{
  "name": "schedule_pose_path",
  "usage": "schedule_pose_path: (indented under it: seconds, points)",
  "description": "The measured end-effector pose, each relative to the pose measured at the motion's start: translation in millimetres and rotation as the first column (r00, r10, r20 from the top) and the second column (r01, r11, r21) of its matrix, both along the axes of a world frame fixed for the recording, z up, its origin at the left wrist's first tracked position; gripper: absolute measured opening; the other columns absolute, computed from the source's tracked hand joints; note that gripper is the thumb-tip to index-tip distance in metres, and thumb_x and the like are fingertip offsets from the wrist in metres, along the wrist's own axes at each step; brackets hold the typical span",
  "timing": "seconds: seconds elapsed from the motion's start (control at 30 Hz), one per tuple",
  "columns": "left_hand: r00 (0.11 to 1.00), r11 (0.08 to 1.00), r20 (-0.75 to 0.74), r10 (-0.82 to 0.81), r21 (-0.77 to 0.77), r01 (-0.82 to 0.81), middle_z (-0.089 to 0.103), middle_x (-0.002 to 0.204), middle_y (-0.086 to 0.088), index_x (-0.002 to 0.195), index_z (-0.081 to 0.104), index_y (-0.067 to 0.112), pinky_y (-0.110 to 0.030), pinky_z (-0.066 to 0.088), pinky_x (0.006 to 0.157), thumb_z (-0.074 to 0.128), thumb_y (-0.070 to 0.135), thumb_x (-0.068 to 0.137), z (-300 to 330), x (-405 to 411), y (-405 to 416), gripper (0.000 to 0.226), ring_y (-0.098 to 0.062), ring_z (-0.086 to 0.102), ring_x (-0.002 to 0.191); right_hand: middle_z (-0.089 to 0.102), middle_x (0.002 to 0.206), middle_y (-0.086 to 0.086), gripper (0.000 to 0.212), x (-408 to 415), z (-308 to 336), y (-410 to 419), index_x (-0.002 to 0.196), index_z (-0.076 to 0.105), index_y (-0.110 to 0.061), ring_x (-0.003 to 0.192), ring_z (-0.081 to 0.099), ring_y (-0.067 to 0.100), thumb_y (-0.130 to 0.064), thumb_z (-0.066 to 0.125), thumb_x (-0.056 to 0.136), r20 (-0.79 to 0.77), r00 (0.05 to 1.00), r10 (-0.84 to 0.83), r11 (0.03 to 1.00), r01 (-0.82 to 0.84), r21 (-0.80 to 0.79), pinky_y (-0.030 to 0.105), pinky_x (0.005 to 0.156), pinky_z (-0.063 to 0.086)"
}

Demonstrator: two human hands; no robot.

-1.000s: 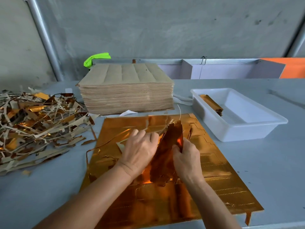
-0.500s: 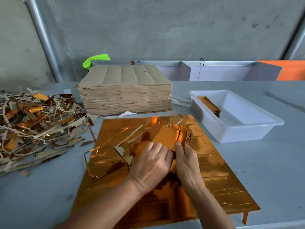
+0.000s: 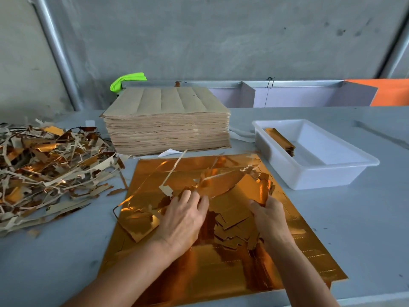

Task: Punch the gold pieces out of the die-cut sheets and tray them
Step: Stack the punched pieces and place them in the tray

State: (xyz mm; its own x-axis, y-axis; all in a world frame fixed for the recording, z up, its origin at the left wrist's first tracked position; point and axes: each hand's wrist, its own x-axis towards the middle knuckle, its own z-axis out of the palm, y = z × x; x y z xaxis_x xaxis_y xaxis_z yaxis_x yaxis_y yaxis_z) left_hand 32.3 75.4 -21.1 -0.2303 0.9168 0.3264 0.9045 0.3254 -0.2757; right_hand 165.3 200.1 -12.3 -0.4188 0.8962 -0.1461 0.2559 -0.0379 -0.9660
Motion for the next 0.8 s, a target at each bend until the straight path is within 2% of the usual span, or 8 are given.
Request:
schedule_pose_path:
  seconds: [0.07,0.13,0.23,0.4,0.53,0.67,0.73,0.8]
  points:
    - [0.999,0.999,0.02,0.047,-0.012,-0.047,0.06,0.112,-0.014,0.13,0.054,0.006,-0.03,0.055,0.075,0.069,0.004,0.077,4.5,-10.6,2.3,0.055,-0.024,0.057,0.096,0.058,0.081,0.024,0.016,4.6,6.5,0.9,0.082,0.052,-0.011,0.073,0.061,0.035,-0.015,0.052,0.097,0.026,0.999,0.025,1.0,-0.025,-0.017,0.042,0.072,0.053]
    - [0.995,0.996,0.045,0.089,0.003,-0.089,0.053,0.122,-0.015,0.134,0.048,0.007,-0.027,0.054,0.082,0.064,0.001,0.082,6.7,-22.2,4.2,0.055,-0.024,0.054,0.105,0.062,0.096,0.026,0.01,12.9,13.3,2.2,0.089,0.053,-0.014,0.09,0.064,0.039,-0.021,0.053,0.096,0.075,0.995,0.064,0.996,-0.059,-0.06,0.046,0.08,0.056]
    - [0.991,0.991,-0.001,0.136,-0.008,-0.136,0.045,0.128,-0.012,0.136,0.045,0.01,-0.028,0.049,0.092,0.048,0.009,0.096,7.0,-39.3,3.5,0.04,-0.021,0.045,0.115,0.062,0.101,0.013,0.017,25.8,19.1,6.8,0.104,0.052,-0.013,0.088,0.063,0.027,-0.028,0.054,0.096,0.173,0.974,0.147,0.986,-0.131,-0.103,0.032,0.06,0.051]
    - [0.951,0.951,-0.02,0.309,0.001,-0.309,0.045,0.129,-0.011,0.121,0.059,0.009,-0.026,0.048,0.091,0.048,0.018,0.096,15.7,-57.1,-5.6,0.028,-0.02,0.044,0.116,0.063,0.098,0.016,0.013,36.9,22.0,15.2,0.088,0.05,-0.017,0.093,0.062,0.032,-0.026,0.057,0.094,0.27,0.955,0.123,0.992,-0.114,-0.049,0.043,0.082,0.05]
    - [0.898,0.897,-0.002,0.441,-0.031,-0.441,0.048,0.119,-0.009,0.116,0.059,0.009,-0.027,0.048,0.085,0.047,0.016,0.096,19.8,-68.7,-12.0,0.024,-0.019,0.047,0.107,0.052,0.068,0.011,0.014,44.4,17.6,24.3,0.083,0.056,-0.005,0.06,0.051,0.023,-0.012,0.055,0.094,0.311,0.948,0.067,0.989,-0.105,0.107,0.032,0.055,0.041]
    - [0.828,0.83,0.067,0.556,-0.095,-0.55,0.05,0.114,-0.009,0.111,0.061,0.01,-0.026,0.047,0.077,0.046,0.012,0.096,20.8,-68.8,-11.7,0.021,-0.021,0.051,0.103,0.048,0.059,0.007,0.021,48.8,17.7,27.8,0.074,0.055,-0.006,0.049,0.043,0.018,-0.006,0.05,0.095,0.262,0.942,-0.208,0.946,0.125,0.301,0.023,0.044,0.029]
    - [0.823,0.827,0.102,0.559,-0.128,-0.547,0.047,0.124,-0.013,0.119,0.055,0.009,-0.033,0.046,0.091,0.047,0.011,0.095,19.3,-64.8,-9.6,0.025,-0.025,0.048,0.112,0.049,0.063,0.008,0.02,46.7,18.5,27.3,0.078,0.055,-0.007,0.051,0.044,0.019,-0.009,0.048,0.096,0.199,0.954,-0.222,0.953,0.169,0.253,0.024,0.044,0.03]
    - [0.871,0.876,0.106,0.48,-0.104,-0.47,0.029,0.143,-0.017,0.138,0.035,0.012,-0.043,0.034,0.107,0.056,0.013,0.09,16.8,-59.4,-4.6,0.052,-0.031,0.035,0.129,0.049,0.066,0.011,0.02,41.9,18.4,24.3,0.079,0.058,-0.006,0.055,0.044,0.019,-0.012,0.049,0.097,0.168,0.976,-0.137,0.981,0.11,0.16,0.026,0.046,0.035]
